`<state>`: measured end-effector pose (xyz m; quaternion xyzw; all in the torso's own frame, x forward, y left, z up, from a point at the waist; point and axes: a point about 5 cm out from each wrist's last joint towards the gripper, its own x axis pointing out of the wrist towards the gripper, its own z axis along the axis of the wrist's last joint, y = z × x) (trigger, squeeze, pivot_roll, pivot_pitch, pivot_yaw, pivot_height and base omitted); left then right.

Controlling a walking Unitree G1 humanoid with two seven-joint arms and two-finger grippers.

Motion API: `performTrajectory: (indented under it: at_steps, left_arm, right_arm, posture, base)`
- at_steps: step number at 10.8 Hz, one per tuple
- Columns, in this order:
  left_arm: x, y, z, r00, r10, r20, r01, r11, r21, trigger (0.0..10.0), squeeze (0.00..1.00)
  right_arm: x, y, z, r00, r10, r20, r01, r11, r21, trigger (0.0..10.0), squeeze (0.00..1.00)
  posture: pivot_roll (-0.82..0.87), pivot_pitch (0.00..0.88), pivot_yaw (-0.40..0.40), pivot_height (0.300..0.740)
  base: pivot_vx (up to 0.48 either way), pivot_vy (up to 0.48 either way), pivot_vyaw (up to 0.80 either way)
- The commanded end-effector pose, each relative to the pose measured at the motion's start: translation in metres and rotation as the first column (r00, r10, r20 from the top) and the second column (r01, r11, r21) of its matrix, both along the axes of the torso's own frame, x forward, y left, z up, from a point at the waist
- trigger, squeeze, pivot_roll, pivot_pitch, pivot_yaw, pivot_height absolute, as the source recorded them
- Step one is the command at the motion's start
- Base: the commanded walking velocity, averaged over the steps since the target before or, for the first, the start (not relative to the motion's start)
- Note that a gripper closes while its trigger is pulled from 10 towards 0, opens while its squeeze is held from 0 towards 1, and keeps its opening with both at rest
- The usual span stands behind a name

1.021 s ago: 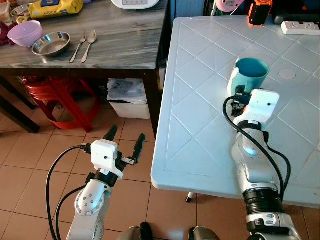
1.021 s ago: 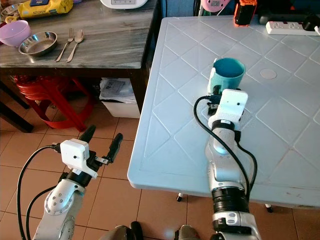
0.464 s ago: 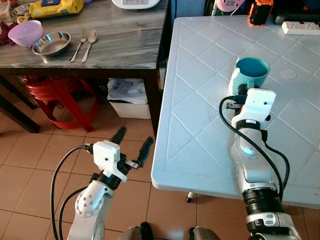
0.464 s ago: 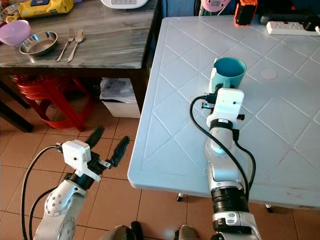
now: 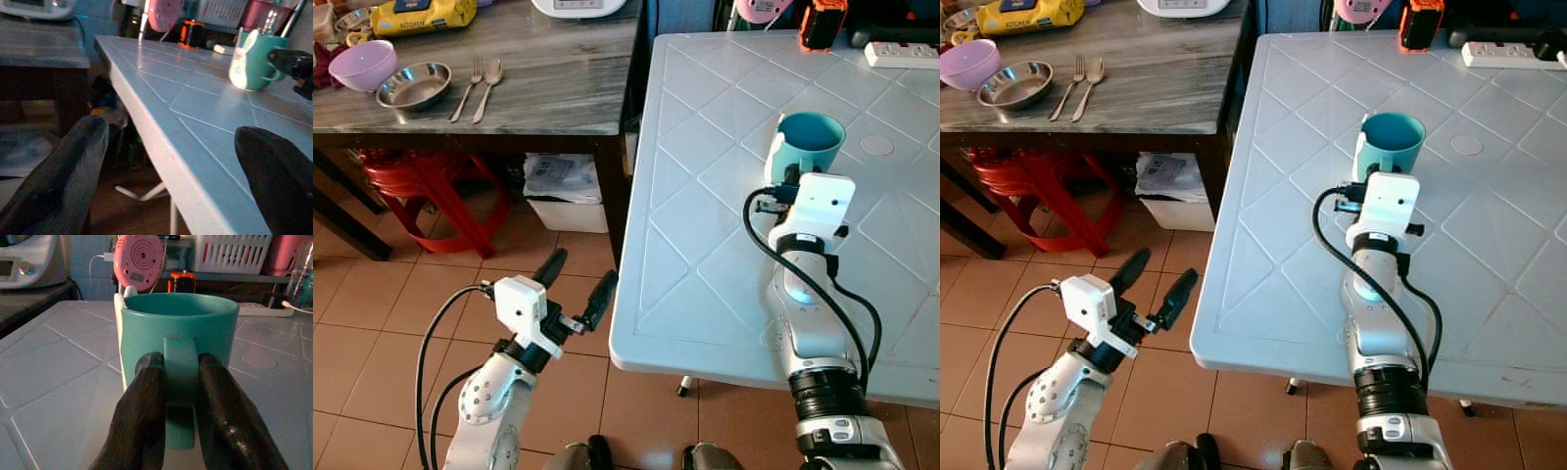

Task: Setting the table

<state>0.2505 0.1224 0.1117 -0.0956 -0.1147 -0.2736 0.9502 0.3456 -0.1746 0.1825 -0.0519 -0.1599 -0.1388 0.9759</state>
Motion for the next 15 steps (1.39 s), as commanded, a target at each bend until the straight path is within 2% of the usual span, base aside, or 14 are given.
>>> performTrajectory:
  at_steps: [1,3,6,7,8,9,11,12,13,15]
  left_arm:
    - [-0.004,0.002,0.001,0.999,-0.037,-0.005,0.037,0.999,-0.008,10.0,0.00]
    - [-0.008,0.001,0.002,0.995,-0.099,-0.004,0.099,0.995,-0.029,10.0,0.00]
    - [-0.009,0.002,0.010,0.993,-0.116,0.009,0.116,0.993,-0.035,10.0,0.00]
    - [-0.004,0.000,0.007,0.997,-0.076,0.001,0.076,0.997,-0.012,10.0,0.00]
    - [0.007,0.004,-0.002,0.999,0.042,-0.034,-0.040,0.998,0.052,10.0,0.00]
    - [0.013,0.017,-0.011,0.985,0.160,-0.059,-0.153,0.982,0.113,10.0,0.00]
    - [0.018,0.031,-0.015,0.961,0.269,-0.072,-0.257,0.956,0.144,10.0,0.00]
    - [0.023,0.036,-0.016,0.934,0.349,-0.071,-0.335,0.929,0.158,10.0,0.00]
    - [0.027,0.038,-0.017,0.920,0.383,-0.081,-0.367,0.916,0.162,10.0,0.00]
    - [0.030,0.039,-0.015,0.917,0.395,-0.049,-0.382,0.907,0.176,10.0,0.00]
  right_arm:
    - [0.002,0.003,0.005,1.000,0.007,0.019,-0.007,1.000,-0.003,0.0,0.00]
    - [0.001,0.005,0.004,1.000,0.011,0.017,-0.011,1.000,-0.002,0.0,0.00]
    - [0.001,0.005,0.003,1.000,0.014,0.013,-0.014,1.000,-0.001,0.0,0.00]
    - [0.000,0.005,0.004,1.000,0.019,0.015,-0.019,1.000,0.002,0.0,0.00]
    - [-0.002,0.007,0.009,0.999,0.039,0.032,-0.040,0.999,0.018,0.0,0.00]
    - [-0.005,0.012,0.018,0.994,0.081,0.073,-0.081,0.997,0.008,0.2,0.00]
    - [-0.015,0.026,0.037,0.972,0.181,0.152,-0.170,0.982,-0.081,10.0,0.00]
    - [-0.024,0.030,0.040,0.966,0.201,0.165,-0.184,0.976,-0.113,10.0,0.00]
    - [-0.035,0.030,0.029,0.969,0.210,0.133,-0.197,0.975,-0.101,10.0,0.00]
    - [-0.046,0.025,0.013,0.977,0.198,0.073,-0.192,0.978,-0.086,10.0,0.00]
  posture:
    - [-0.08,0.205,0.101,0.740]
    - [-0.08,0.207,0.098,0.740]
    - [-0.08,0.204,0.098,0.740]
    - [-0.08,0.203,0.100,0.740]
    - [-0.08,0.201,0.099,0.740]
    - [-0.08,0.201,0.100,0.740]
    - [-0.08,0.202,0.107,0.740]
    - [-0.08,0.203,0.110,0.740]
    - [-0.09,0.202,0.112,0.740]
    - [-0.09,0.202,0.115,0.740]
  base:
    - [0.000,0.000,0.00]
    - [0.000,0.000,0.00]
    - [0.000,0.000,0.00]
    - [0.000,0.000,0.00]
    - [0.000,0.000,0.00]
    - [0.000,0.000,0.00]
    - [0.000,0.000,0.00]
    - [0.000,0.000,0.00]
    - [0.000,0.000,0.00]
    - [0.000,0.000,0.00]
